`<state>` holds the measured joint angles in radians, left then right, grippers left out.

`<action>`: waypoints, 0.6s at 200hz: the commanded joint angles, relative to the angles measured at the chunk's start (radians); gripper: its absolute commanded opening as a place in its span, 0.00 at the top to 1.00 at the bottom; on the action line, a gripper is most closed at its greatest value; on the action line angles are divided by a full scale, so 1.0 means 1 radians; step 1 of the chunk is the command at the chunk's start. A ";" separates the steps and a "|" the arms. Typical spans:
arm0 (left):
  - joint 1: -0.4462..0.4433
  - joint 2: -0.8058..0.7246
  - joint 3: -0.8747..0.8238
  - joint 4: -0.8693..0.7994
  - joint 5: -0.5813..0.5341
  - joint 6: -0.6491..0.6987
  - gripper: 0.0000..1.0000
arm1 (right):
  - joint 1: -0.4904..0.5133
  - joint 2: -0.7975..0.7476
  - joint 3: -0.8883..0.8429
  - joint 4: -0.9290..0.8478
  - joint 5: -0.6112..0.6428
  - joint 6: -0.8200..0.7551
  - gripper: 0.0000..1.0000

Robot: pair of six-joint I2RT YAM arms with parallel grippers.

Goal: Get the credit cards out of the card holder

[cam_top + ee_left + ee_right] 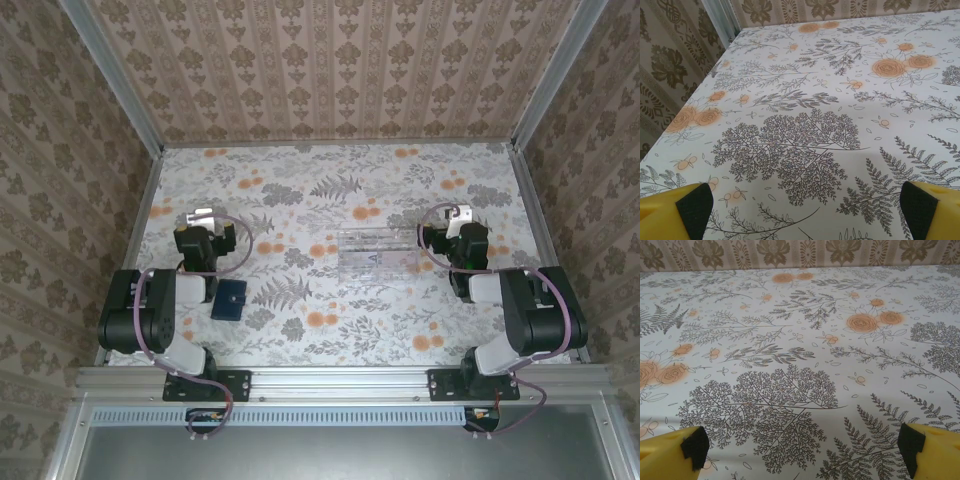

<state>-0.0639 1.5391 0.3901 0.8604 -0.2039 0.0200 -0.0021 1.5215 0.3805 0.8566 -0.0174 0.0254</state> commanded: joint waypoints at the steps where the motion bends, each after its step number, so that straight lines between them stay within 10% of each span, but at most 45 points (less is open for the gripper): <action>1: 0.012 -0.001 0.001 0.027 0.060 0.024 0.00 | 0.012 0.006 0.031 -0.010 0.059 0.004 0.00; 120: 0.028 -0.002 0.006 0.012 0.094 0.017 0.00 | 0.013 0.006 0.031 -0.011 0.058 0.004 0.00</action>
<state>-0.0494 1.5391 0.3901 0.8604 -0.1436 0.0204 0.0002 1.5215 0.3805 0.8562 0.0151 0.0254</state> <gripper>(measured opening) 0.998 0.999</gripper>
